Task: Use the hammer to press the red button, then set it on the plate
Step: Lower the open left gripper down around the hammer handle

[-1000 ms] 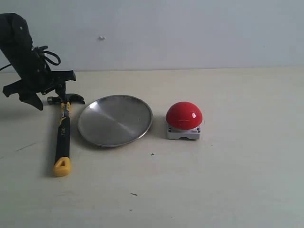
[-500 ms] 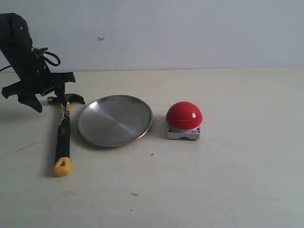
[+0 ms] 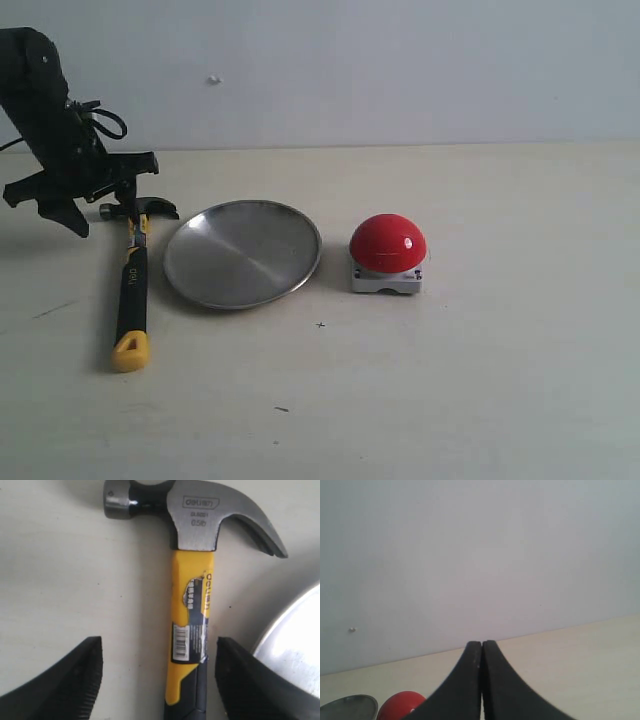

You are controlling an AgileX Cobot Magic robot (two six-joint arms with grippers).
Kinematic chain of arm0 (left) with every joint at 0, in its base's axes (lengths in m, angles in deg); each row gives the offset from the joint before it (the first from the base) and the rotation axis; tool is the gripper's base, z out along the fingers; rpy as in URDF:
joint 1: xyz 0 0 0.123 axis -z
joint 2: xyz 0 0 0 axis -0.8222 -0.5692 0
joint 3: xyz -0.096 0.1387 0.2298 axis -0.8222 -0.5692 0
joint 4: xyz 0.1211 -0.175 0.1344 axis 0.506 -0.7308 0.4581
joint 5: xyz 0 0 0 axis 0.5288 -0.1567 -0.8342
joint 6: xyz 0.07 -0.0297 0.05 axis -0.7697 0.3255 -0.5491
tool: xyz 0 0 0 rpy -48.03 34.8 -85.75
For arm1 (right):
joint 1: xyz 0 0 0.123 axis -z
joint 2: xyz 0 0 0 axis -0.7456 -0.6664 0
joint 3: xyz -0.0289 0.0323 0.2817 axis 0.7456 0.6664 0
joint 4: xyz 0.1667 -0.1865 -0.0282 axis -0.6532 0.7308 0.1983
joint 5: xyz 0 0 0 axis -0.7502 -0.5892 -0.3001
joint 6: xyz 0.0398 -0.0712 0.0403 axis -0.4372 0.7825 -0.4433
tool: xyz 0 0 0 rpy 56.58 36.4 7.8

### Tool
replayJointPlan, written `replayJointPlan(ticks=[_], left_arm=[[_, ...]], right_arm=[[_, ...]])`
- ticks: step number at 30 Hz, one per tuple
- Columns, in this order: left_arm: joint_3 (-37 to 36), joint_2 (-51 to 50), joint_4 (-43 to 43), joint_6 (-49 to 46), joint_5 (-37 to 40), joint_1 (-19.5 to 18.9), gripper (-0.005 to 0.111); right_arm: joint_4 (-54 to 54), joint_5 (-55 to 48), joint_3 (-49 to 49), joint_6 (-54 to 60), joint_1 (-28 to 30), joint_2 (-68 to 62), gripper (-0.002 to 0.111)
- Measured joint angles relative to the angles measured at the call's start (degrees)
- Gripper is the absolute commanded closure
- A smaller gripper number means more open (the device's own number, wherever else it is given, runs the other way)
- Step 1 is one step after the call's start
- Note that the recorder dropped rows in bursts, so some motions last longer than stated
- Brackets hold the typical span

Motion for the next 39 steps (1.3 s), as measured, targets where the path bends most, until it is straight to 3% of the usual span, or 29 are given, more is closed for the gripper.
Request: replayJointPlan(ticks=[27, 39], left_arm=[[3.5, -4.2, 0.1, 1.1, 0.0, 0.0, 0.044], [3.5, -4.2, 0.1, 1.1, 4.3, 0.0, 0.044]], right_arm=[[0.0, 0.0, 0.0, 0.0, 0.0, 0.0, 0.108], [0.0, 0.0, 0.0, 0.0, 0.0, 0.0, 0.108]])
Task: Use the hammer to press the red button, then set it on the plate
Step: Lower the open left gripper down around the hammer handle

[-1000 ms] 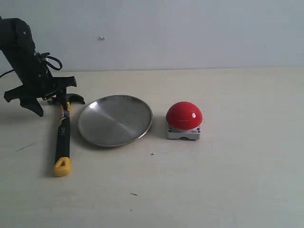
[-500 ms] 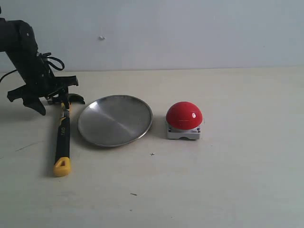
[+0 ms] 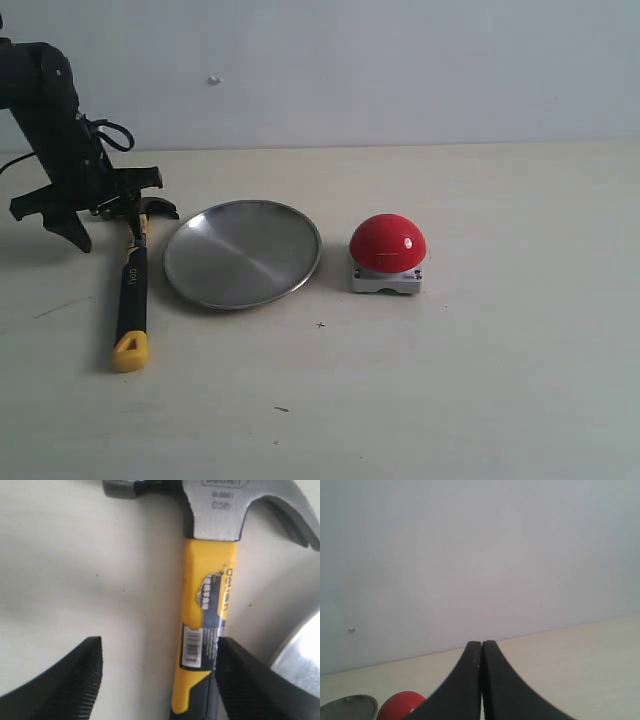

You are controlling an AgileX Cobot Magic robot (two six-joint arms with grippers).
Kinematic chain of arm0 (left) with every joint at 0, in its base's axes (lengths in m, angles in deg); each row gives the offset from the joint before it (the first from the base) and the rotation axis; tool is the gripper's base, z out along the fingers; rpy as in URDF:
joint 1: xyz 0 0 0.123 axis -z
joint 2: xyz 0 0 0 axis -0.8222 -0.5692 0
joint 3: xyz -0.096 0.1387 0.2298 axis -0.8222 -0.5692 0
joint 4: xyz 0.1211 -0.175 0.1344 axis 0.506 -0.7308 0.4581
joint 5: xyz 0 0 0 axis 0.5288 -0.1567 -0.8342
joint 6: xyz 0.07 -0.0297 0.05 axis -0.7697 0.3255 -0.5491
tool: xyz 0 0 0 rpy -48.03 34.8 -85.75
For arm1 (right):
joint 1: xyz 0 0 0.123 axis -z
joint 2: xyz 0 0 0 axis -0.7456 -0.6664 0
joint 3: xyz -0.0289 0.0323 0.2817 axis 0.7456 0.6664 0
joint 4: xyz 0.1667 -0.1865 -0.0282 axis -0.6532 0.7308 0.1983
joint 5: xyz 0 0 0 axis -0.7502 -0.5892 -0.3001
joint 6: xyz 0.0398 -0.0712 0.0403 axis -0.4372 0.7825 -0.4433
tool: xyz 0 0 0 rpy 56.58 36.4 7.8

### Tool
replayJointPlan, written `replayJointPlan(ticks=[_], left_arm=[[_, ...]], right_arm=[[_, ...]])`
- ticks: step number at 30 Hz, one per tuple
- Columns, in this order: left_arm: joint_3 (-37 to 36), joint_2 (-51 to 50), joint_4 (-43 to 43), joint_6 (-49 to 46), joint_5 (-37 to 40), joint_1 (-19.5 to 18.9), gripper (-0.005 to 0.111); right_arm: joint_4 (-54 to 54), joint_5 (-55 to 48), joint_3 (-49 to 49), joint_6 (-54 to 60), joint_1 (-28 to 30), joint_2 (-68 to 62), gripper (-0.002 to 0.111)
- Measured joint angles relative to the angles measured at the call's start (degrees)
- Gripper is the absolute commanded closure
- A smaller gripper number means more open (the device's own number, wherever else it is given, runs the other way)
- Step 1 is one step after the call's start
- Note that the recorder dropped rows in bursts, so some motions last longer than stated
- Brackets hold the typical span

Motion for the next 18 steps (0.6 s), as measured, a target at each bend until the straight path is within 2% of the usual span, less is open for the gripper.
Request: replayJointPlan(ticks=[18], left_arm=[[0.0, 0.0, -2.1, -1.1, -2.8, 0.0, 0.044]], right_arm=[[0.0, 0.0, 0.0, 0.0, 0.0, 0.0, 0.108]])
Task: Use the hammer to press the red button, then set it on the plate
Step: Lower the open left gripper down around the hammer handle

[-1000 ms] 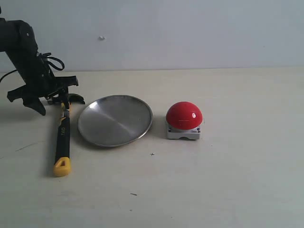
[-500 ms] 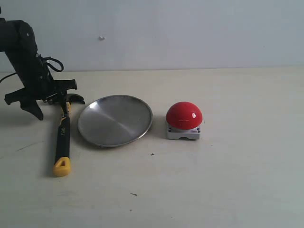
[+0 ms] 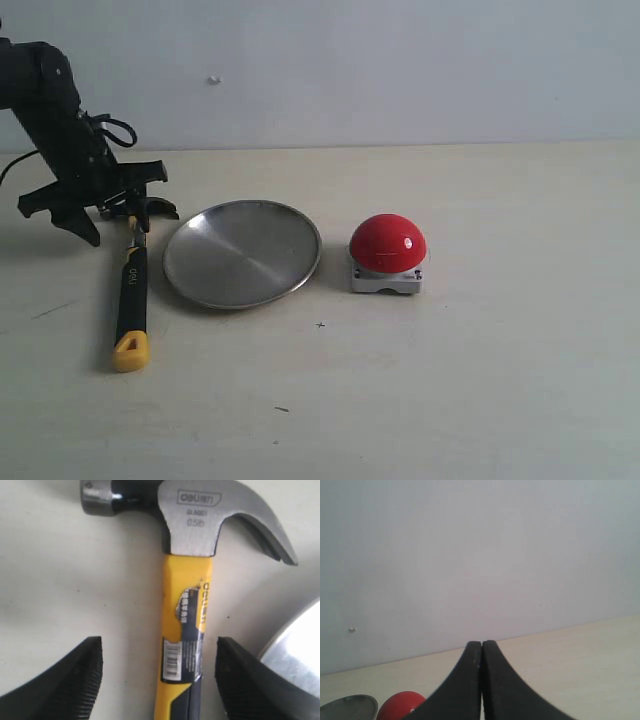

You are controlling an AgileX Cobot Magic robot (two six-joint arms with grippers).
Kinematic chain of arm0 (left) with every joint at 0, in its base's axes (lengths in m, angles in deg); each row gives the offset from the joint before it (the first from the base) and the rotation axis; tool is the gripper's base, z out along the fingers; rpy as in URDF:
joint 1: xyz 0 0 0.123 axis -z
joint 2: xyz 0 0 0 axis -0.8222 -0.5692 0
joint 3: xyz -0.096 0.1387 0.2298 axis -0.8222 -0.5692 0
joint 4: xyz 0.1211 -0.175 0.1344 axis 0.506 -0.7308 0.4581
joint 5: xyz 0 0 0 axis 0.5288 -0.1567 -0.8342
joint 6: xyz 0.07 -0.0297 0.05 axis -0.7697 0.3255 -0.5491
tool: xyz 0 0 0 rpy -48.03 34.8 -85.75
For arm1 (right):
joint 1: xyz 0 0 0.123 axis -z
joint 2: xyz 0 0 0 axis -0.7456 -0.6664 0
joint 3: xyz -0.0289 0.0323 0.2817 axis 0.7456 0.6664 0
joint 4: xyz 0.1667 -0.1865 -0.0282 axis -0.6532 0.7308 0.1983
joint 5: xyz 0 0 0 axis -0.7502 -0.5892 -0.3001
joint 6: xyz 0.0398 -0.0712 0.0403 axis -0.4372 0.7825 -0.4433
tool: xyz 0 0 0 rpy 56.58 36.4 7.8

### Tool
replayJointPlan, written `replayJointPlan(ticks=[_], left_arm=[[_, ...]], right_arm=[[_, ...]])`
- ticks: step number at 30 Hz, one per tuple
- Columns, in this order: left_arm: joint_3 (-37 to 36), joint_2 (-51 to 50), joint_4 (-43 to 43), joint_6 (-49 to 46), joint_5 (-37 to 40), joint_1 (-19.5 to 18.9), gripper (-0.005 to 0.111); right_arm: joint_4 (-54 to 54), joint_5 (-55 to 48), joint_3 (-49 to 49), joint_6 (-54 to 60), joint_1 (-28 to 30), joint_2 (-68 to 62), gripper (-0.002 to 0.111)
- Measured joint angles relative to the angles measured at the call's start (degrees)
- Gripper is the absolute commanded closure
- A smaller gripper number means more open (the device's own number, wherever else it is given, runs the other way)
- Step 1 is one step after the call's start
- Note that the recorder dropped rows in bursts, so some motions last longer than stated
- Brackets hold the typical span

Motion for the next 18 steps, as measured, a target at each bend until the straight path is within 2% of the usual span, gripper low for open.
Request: replayJointPlan(ticks=[18], left_arm=[[0.0, 0.0, -2.1, -0.4, -0.6, 0.0, 0.043]], right_arm=[[0.0, 0.0, 0.0, 0.0, 0.0, 0.0, 0.108]])
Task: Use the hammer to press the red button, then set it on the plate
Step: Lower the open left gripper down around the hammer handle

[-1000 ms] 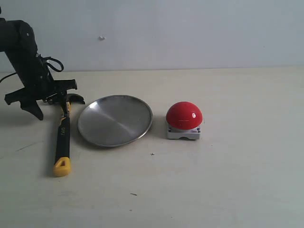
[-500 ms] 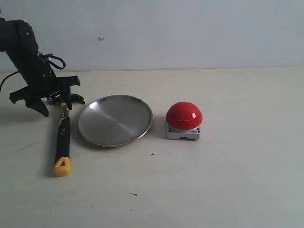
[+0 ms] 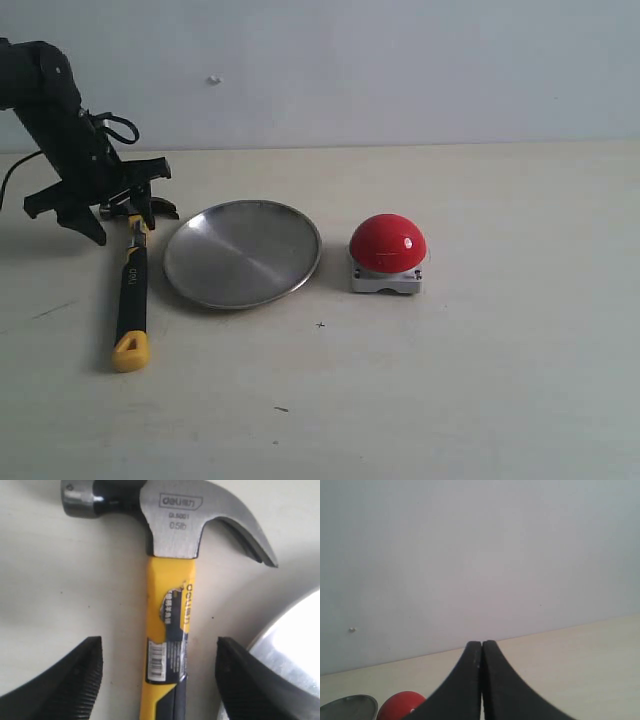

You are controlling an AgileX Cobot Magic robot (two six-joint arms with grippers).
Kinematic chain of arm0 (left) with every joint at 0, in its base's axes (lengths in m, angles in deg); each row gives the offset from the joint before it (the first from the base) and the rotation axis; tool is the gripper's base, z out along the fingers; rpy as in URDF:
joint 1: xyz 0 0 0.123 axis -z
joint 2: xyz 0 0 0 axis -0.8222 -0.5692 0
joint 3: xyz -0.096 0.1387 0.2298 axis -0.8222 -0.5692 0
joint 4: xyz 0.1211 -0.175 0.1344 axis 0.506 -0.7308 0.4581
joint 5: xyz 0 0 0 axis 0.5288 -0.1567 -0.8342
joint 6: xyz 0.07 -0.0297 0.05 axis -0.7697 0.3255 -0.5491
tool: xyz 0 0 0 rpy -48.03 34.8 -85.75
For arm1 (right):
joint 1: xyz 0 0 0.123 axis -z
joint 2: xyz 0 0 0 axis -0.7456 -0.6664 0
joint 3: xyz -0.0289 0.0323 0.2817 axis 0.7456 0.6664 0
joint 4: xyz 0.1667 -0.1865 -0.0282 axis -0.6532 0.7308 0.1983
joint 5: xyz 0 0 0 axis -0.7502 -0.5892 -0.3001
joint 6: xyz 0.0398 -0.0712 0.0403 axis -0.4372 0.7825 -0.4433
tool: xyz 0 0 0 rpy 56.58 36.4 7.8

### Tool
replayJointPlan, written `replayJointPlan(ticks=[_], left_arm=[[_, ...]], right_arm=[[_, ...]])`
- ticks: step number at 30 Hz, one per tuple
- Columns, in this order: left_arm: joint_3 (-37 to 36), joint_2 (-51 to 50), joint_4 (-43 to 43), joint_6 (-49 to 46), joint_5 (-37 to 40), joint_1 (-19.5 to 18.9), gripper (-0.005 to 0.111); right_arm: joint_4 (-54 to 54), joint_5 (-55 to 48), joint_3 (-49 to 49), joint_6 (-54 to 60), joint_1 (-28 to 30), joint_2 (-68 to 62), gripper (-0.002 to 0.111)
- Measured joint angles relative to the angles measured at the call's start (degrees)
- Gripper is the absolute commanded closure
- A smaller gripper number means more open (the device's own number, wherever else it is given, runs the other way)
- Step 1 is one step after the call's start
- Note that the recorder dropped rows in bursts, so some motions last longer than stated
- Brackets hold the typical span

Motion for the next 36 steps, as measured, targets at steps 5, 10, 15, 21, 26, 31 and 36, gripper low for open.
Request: replayJointPlan(ticks=[5, 10, 15, 21, 26, 31, 36], left_arm=[[0.0, 0.0, 0.3, 0.1, -0.3, 0.0, 0.043], [0.3, 0.0, 1.5, 0.4, -0.3, 0.0, 0.043], [1.5, 0.0, 1.7, 0.4, -0.3, 0.0, 0.043], [1.6, -0.1, 2.3, 0.4, 0.4, 0.0, 0.043], [1.8, -1.6, 2.6, 0.4, 1.9, 0.0, 0.043], [1.8, -2.8, 2.6, 0.4, 2.2, 0.0, 0.043], [3.4, -2.9, 2.6, 0.4, 2.6, 0.0, 0.043]], right_arm=[[0.0, 0.0, 0.0, 0.0, 0.0, 0.0, 0.108], [0.0, 0.0, 0.0, 0.0, 0.0, 0.0, 0.108], [0.0, 0.0, 0.0, 0.0, 0.0, 0.0, 0.108], [0.0, 0.0, 0.0, 0.0, 0.0, 0.0, 0.108], [0.0, 0.0, 0.0, 0.0, 0.0, 0.0, 0.108], [0.0, 0.0, 0.0, 0.0, 0.0, 0.0, 0.108], [0.0, 0.0, 0.0, 0.0, 0.0, 0.0, 0.108]])
